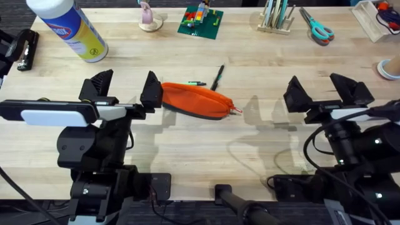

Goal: Unzip the bag, pick up the pens from the table one at a time and place them inside, then zip the bag closed.

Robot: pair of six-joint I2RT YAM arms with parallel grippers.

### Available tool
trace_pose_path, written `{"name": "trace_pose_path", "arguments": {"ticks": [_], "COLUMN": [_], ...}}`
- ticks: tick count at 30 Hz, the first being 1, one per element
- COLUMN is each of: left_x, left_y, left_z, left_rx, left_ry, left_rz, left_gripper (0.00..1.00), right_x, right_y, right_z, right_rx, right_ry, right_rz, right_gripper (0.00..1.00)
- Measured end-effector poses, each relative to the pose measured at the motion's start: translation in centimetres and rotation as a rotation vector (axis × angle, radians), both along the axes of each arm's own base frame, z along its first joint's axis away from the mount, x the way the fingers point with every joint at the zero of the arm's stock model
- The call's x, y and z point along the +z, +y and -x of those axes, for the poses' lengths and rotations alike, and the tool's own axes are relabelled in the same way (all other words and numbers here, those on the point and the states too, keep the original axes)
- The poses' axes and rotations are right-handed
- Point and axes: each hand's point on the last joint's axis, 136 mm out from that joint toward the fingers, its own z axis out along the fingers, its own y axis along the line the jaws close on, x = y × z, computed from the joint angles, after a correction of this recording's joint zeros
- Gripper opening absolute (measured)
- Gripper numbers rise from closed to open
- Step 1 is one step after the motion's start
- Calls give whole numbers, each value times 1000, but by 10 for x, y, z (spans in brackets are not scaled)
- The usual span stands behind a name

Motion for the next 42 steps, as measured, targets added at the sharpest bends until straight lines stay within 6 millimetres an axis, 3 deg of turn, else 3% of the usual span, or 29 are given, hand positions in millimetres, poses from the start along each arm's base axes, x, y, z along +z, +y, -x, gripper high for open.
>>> {"name": "trace_pose_path", "arguments": {"ticks": [30,35,42], "left_x": [-4,23,75], "left_y": [0,0,0], "left_z": [2,5,0], "left_rx": [1,2,2], "left_ry": [49,45,28], "left_rz": [-3,-3,-9], "left_gripper": [992,993,991], "right_x": [-3,0,46], "right_y": [-4,-12,-15], "right_z": [4,12,7], "right_rx": [-20,-67,-84], "right_ry": [52,137,163], "right_rz": [3,12,24], "right_gripper": [996,997,997]}}
